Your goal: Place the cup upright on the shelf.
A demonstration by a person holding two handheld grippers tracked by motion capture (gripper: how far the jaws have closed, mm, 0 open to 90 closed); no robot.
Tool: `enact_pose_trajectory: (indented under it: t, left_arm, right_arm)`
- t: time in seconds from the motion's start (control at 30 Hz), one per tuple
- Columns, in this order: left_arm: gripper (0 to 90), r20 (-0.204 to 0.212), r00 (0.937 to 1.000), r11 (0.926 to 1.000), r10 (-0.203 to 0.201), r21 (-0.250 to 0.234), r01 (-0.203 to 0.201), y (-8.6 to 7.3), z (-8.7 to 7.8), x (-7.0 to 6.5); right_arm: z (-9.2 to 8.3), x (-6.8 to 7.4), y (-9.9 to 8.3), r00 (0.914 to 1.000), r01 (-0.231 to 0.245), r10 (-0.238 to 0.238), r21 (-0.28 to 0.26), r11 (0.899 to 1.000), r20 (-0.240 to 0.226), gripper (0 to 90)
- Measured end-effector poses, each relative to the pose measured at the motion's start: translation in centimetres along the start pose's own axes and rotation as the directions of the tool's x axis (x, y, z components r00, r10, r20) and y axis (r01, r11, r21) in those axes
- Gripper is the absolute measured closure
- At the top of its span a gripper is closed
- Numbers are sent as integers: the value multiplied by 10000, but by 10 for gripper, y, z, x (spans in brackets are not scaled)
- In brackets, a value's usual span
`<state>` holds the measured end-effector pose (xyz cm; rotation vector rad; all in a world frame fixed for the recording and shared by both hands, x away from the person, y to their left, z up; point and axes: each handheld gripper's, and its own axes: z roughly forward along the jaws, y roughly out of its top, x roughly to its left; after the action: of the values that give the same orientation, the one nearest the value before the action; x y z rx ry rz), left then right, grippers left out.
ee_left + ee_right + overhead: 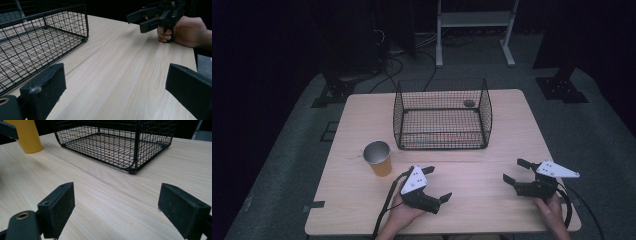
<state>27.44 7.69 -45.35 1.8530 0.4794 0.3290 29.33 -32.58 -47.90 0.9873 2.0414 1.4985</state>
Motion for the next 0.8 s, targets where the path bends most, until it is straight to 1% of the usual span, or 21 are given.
enact_pose_trajectory:
  t: [0.17, 0.23, 0.3, 0.33, 0.4, 0.57, 0.67, 0.7, 0.73, 0.8]
  left_arm:
    - [25, -67, 10000, 10000, 74, -16, -74, 5, -7, 2]
    - [25, -81, 10000, 10000, 56, -72, -57, 6, -8, 2]
    - [25, -138, 9998, 9998, 149, -160, -152, 10, -15, 4]
    - [25, -138, 9998, 9998, 149, -160, -152, 10, -15, 4]
    - [25, -184, 9997, 9994, 176, -289, -182, 13, -20, 4]
    - [25, -256, 9994, 9991, 220, -363, -229, 17, -27, 6]
    - [24, -332, 9989, 9986, 319, -418, -333, 22, -32, 6]
    - [25, -332, 9989, 9986, 319, -418, -333, 22, -32, 6]
    - [24, -241, 9993, 9983, 301, -502, -313, 24, -34, 5]
    - [24, -261, 9989, 9981, 384, -479, -397, 27, -36, 4]
  right_arm:
    - [0, 0, 0, 10000, 53, -53, 9, 10000, 15, 130]
    - [0, 0, 0, 10000, 27, -27, 23, 10000, 20, 129]
    - [0, 0, 0, 10000, 14, -14, 29, 10000, 30, 129]
    - [0, 0, 0, 10000, 10, -11, 45, 10000, 39, 129]
    - [0, 1, 0, 10000, 33, -34, 64, 10000, 50, 129]
    - [1, 1, 0, 10000, 20, -21, 79, 10000, 91, 130]
    - [1, 0, 0, 10000, 7, -8, 77, 10000, 87, 129]
    - [1, 1, 0, 10000, 19, -20, 81, 10000, 89, 129]
    - [1, 1, 0, 10000, 28, -29, 84, 10000, 92, 129]
    - [1, 1, 0, 9999, 20, -21, 79, 10000, 102, 129]
